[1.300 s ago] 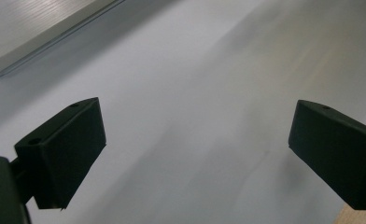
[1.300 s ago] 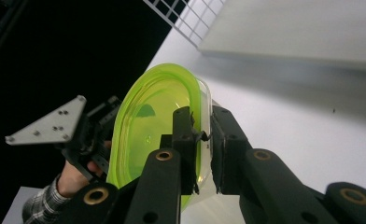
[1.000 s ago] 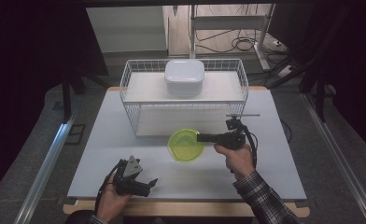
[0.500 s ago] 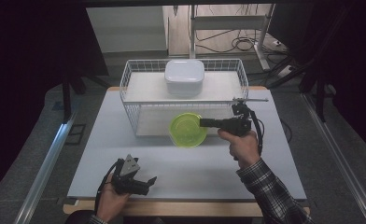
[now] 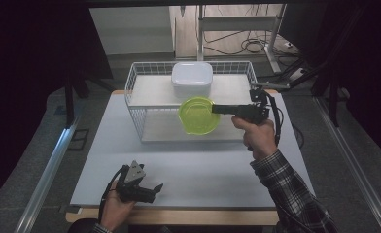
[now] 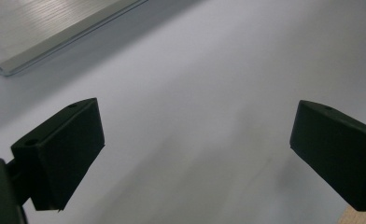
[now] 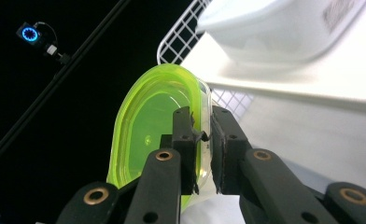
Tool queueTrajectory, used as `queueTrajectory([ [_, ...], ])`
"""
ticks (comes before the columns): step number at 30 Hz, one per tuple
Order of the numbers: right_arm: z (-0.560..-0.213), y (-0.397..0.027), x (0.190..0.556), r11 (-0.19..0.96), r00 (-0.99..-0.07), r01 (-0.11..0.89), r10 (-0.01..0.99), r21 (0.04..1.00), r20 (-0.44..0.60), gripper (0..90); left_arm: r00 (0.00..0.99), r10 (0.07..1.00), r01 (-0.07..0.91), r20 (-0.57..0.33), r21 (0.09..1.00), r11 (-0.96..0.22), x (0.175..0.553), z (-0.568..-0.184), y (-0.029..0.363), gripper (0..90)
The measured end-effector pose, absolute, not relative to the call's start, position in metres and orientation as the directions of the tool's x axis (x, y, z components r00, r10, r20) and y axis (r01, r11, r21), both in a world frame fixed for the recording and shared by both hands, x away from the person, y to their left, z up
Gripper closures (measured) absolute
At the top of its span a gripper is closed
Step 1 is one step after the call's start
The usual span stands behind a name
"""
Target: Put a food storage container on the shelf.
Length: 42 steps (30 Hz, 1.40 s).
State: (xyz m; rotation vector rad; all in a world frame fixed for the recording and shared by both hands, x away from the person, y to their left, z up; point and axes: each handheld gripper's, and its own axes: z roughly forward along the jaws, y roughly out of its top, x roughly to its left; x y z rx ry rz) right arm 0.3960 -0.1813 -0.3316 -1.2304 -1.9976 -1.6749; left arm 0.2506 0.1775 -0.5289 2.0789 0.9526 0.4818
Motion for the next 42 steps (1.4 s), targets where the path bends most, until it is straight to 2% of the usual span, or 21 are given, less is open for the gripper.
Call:
queueTrajectory([
  [25, -0.268, -0.172, 0.437, -0.118, -0.584, 0.678, 0.513, 0.726, 0.629, 81.4, 0.656, 0.754, 0.466, 0.016, 0.778, -0.422, 0.25, -0.529, 0.177, 2.7],
  [42, -0.254, -0.147, 0.474, -0.179, -0.529, 0.647, 0.595, 0.741, 0.605, 81.3, 0.669, 0.743, 0.465, 0.008, 0.776, -0.426, 0.25, -0.53, 0.175, 2.8],
])
